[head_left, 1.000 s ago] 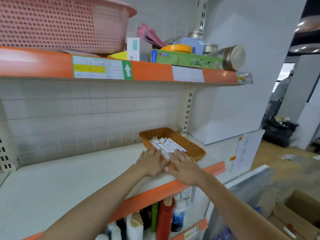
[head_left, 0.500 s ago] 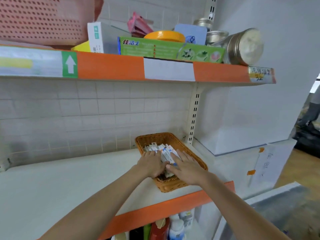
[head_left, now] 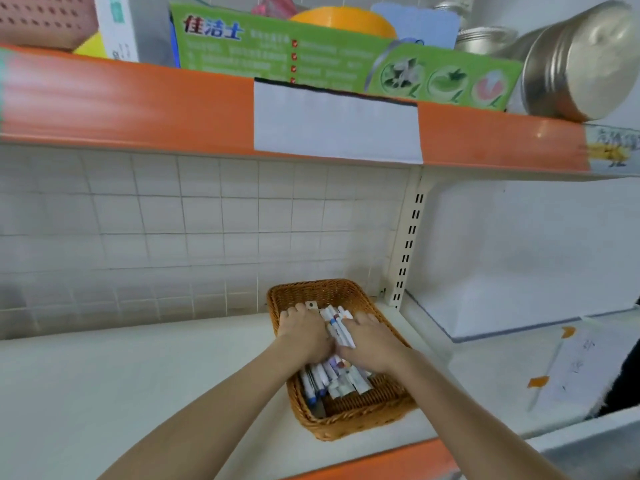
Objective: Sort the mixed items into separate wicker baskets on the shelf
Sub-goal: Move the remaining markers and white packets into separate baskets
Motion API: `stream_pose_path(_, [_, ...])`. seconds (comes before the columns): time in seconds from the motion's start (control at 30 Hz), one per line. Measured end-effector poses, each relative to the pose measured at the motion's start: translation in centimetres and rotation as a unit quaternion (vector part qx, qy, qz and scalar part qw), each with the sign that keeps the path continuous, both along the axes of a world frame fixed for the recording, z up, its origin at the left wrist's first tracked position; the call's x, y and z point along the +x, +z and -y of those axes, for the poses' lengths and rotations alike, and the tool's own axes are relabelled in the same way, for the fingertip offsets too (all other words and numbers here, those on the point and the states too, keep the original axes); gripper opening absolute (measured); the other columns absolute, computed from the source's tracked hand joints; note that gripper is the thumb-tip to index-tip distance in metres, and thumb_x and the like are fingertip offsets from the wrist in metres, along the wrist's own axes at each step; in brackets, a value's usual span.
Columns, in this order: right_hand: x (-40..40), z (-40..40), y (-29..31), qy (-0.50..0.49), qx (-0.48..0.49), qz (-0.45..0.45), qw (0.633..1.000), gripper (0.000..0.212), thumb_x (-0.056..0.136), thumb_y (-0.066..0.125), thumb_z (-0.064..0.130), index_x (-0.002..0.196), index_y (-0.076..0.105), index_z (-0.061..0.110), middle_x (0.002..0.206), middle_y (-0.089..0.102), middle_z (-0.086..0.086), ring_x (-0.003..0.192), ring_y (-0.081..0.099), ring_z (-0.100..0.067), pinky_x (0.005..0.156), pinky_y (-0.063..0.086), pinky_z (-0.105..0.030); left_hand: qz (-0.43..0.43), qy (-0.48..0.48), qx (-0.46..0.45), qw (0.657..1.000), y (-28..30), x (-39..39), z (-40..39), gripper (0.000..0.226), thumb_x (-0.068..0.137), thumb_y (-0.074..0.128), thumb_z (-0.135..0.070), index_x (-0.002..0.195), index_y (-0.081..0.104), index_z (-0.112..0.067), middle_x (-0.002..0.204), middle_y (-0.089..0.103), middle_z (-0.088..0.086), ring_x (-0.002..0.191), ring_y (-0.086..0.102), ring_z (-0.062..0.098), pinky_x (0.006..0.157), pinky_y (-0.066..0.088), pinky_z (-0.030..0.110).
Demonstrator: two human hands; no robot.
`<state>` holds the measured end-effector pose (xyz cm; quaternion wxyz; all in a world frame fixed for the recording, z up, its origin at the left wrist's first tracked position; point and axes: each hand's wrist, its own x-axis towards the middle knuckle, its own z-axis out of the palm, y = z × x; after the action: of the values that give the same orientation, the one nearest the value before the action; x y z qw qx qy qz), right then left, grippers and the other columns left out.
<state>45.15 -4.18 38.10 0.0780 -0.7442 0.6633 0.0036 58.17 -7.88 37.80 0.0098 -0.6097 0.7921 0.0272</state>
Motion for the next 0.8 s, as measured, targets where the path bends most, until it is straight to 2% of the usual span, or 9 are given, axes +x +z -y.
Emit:
stream_pose_path(0.1, [-0.1, 1.0, -0.1, 0.003, 0.020, 0.027, 0.999, 0.042, 0.095, 0.049, 0.033, 0.128, 0.049, 0.008, 0.133, 0.039, -0.014, 0.118, 0.043, -0.027, 0.095, 0.038, -0.035, 0.010, 0.005, -0.004, 1.000, -0.1, -0.3, 0.1, 0.075, 0.088, 0.048, -0.058, 0.140, 0.038, -0.004, 0.138, 0.040, 0.018, 0.129, 0.038, 0.033, 0.108, 0.029, 0.041])
stream_pose_path(0.2, [-0.3, 1.9, -0.3, 0.005, 0.031, 0.052, 0.998, 0.032, 0.092, 0.055, 0.032, 0.109, 0.057, 0.005, 0.121, 0.044, -0.012, 0.091, 0.052, -0.023, 0.077, 0.044, -0.033, 0.015, 0.008, -0.010, 1.000, -0.1, -0.4, 0.1, 0.067, 0.087, 0.048, -0.057, 0.134, 0.048, -0.009, 0.136, 0.046, 0.015, 0.127, 0.042, 0.030, 0.107, 0.029, 0.041])
stream_pose_path(0.27, [-0.4, 2.2, -0.4, 0.008, 0.022, 0.067, 0.997, 0.022, 0.089, 0.059, 0.027, 0.085, 0.056, 0.006, 0.096, 0.053, -0.008, 0.071, 0.049, -0.017, 0.060, 0.039, -0.029, 0.012, 0.014, -0.010, 1.000, 0.0, -0.5, 0.0, 0.060, 0.086, 0.049, -0.057, 0.124, 0.056, -0.012, 0.131, 0.052, 0.014, 0.123, 0.046, 0.029, 0.105, 0.030, 0.041])
stream_pose_path(0.33, [-0.5, 2.3, -0.5, 0.011, 0.019, 0.085, 0.996, 0.031, 0.087, 0.061, 0.021, 0.065, 0.042, 0.012, 0.068, 0.043, -0.002, 0.053, 0.036, -0.013, 0.046, 0.027, -0.025, 0.010, 0.020, -0.005, 1.000, 0.3, -0.8, -0.1, 0.050, 0.085, 0.050, -0.054, 0.113, 0.062, -0.014, 0.123, 0.058, 0.010, 0.119, 0.050, 0.027, 0.103, 0.030, 0.040])
stream_pose_path(0.43, [-0.6, 2.5, -0.5, 0.018, 0.024, 0.102, 0.994, 0.037, 0.086, 0.061, 0.015, 0.062, 0.033, 0.015, 0.063, 0.034, 0.001, 0.050, 0.031, -0.012, 0.044, 0.023, -0.023, 0.001, 0.021, 0.005, 1.000, 0.4, -1.0, -0.2, 0.039, 0.086, 0.050, -0.049, 0.101, 0.065, -0.016, 0.112, 0.063, 0.006, 0.112, 0.054, 0.024, 0.102, 0.030, 0.040])
stream_pose_path(0.6, [-1.1, 2.3, -0.5, 0.025, 0.023, 0.136, 0.990, 0.032, 0.089, 0.059, 0.023, 0.066, 0.038, 0.017, 0.066, 0.043, 0.000, 0.053, 0.040, -0.013, 0.044, 0.028, -0.023, -0.049, 0.016, 0.000, 0.999, 0.6, -0.9, -0.5, 0.036, 0.093, 0.046, -0.045, 0.093, 0.063, -0.014, 0.101, 0.066, 0.006, 0.103, 0.059, 0.024, 0.097, 0.036, 0.038])
stream_pose_path(0.7, [-1.4, 1.7, -0.3, 0.026, -0.010, 0.152, 0.988, 0.033, 0.096, 0.048, 0.026, 0.065, 0.040, 0.016, 0.064, 0.043, 0.000, 0.052, 0.039, -0.014, 0.046, 0.028, -0.026, -0.147, 0.041, -0.001, 0.988, 1.0, -0.8, -1.0, 0.035, 0.098, 0.042, -0.039, 0.103, 0.058, -0.008, 0.102, 0.064, 0.010, 0.095, 0.061, 0.025, 0.079, 0.045, 0.034])
stream_pose_path(0.8, [-1.2, 1.0, 0.3, 0.031, -0.062, 0.136, 0.988, 0.026, 0.098, 0.042, 0.032, 0.081, 0.049, 0.014, 0.075, 0.055, -0.004, 0.066, 0.052, -0.022, 0.054, 0.036, -0.031, -0.217, 0.034, -0.027, 0.975, 1.5, -0.8, -1.6, 0.019, 0.099, 0.043, -0.029, 0.100, 0.043, -0.010, 0.103, 0.062, 0.015, 0.088, 0.060, 0.029, 0.065, 0.042, 0.032])
